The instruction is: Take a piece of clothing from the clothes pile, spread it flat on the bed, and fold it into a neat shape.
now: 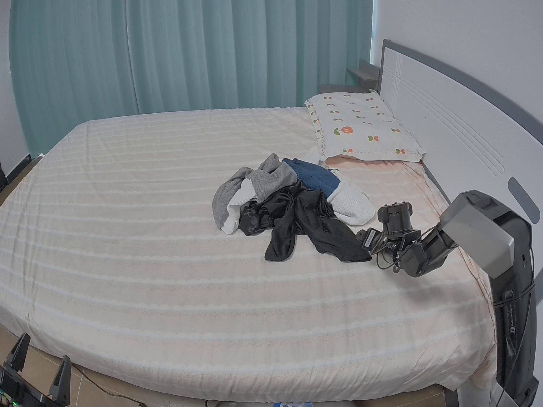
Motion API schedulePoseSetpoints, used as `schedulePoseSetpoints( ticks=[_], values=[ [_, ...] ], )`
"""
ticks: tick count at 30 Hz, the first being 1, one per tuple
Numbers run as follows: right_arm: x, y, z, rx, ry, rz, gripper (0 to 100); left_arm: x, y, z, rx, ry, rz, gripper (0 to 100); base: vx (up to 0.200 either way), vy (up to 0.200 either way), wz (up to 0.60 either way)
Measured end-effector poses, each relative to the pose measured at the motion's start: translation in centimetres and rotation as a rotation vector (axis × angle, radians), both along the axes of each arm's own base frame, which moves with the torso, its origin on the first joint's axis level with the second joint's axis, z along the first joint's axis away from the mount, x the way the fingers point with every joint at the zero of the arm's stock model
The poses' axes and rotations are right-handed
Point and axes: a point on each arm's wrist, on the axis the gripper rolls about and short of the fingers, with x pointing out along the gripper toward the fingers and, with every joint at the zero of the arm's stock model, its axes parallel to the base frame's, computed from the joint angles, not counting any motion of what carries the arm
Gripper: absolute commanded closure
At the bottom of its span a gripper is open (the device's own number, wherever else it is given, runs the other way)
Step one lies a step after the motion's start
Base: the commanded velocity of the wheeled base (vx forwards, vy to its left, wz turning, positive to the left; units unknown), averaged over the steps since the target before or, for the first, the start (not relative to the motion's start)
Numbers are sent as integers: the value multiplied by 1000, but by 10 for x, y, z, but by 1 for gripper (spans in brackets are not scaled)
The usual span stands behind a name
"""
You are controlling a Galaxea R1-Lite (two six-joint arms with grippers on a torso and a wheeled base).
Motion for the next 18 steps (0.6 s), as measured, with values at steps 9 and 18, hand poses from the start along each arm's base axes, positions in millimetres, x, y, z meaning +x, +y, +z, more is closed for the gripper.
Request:
schedulePoseSetpoints(
  ticks=[9,18],
  values=[
    [11,18,-25,-8,-3,18,0,0,0,0,0,0,0,0,0,0,0],
    [19,26,-35,-8,-16,32,0,0,0,0,0,0,0,0,0,0,0]
  ],
)
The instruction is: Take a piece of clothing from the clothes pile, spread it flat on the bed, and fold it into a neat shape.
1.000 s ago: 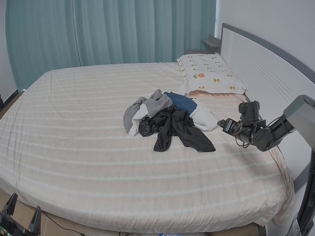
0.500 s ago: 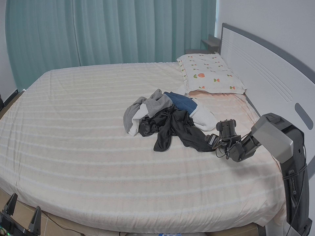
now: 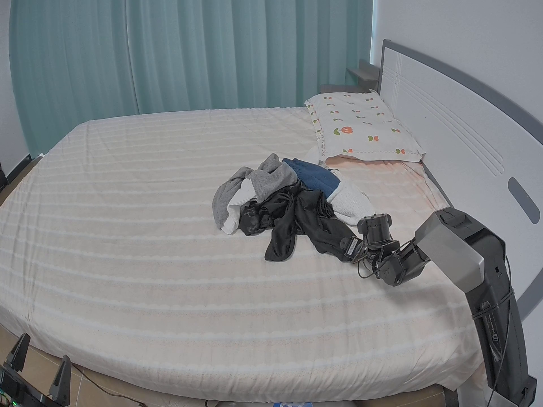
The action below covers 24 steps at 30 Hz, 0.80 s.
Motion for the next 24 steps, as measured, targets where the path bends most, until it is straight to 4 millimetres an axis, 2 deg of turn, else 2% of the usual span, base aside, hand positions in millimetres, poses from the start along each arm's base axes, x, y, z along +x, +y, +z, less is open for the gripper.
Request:
schedulePoseSetpoints(
  ticks=[1,9,15,19,24],
  values=[
    [0,0,-1,1,0,3,100,0,0,0,0,0,0,0,0,0,0],
    [0,2,-5,16,2,8,100,0,0,0,0,0,0,0,0,0,0],
    [-3,2,2,61,-55,2,100,0,0,0,-1,0,0,0,0,0,0],
    [-12,4,13,82,-79,25,100,0,0,0,-2,0,0,0,0,0,0],
    [-30,4,37,112,-116,62,100,0,0,0,-2,0,0,0,0,0,0]
  ],
)
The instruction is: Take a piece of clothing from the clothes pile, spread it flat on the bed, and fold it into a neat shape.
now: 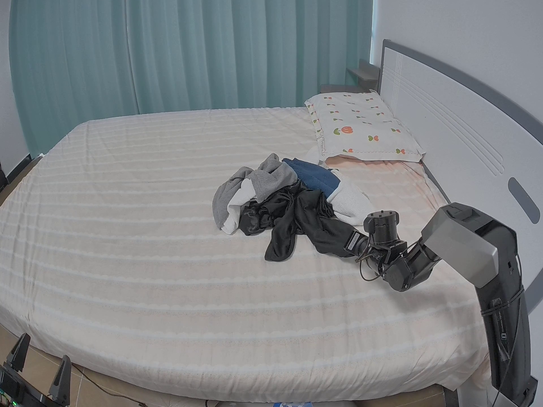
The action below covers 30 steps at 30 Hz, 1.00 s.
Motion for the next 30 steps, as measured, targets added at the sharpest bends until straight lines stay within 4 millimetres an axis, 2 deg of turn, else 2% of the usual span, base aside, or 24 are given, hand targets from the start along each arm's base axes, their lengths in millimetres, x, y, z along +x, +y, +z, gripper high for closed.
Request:
schedulePoseSetpoints(
  ticks=[3,7,12,15,18,23,25,30],
  values=[
    [-14,-2,14,17,-15,29,100,0,0,0,1,0,1,0,0,0,0],
    [-44,-7,36,41,-25,80,100,0,0,0,6,0,4,0,0,0,0],
    [-88,-9,77,88,-78,168,100,0,0,0,18,-1,2,0,0,0,0],
    [-114,-8,108,121,-138,226,100,0,0,3,9,-28,1,0,0,0,0],
    [-136,-7,138,151,-207,272,100,-4,0,19,-14,-97,-9,0,0,0,0],
    [-170,1,184,205,-326,360,100,-9,-2,64,0,-190,-84,0,0,0,0],
    [-180,3,197,222,-360,387,100,-5,-3,77,17,-182,-121,0,0,0,0],
    [-205,11,223,257,-434,461,100,26,-5,97,61,-58,-213,0,0,0,0]
  ],
)
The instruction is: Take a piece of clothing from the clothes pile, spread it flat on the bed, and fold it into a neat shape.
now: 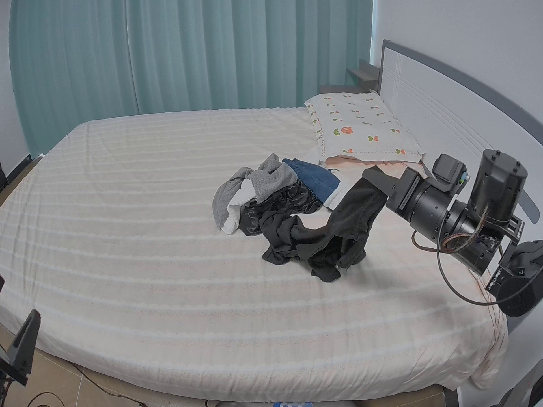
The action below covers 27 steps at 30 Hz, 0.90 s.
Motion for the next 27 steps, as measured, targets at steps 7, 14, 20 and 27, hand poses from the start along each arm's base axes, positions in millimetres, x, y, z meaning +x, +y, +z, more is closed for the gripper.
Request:
schedulePoseSetpoints(
  ticks=[7,14,20,27],
  values=[
    [-20,7,21,31,-53,64,100,59,-7,8,32,175,-124,0,0,0,0],
    [-32,12,31,48,-78,109,100,123,-35,0,5,296,-219,0,0,0,0],
    [-39,15,34,51,-83,136,100,172,-77,-17,-62,391,-254,0,0,0,0],
    [-49,21,33,49,-77,177,100,220,-147,-50,-149,478,-290,0,0,0,0]
  ],
)
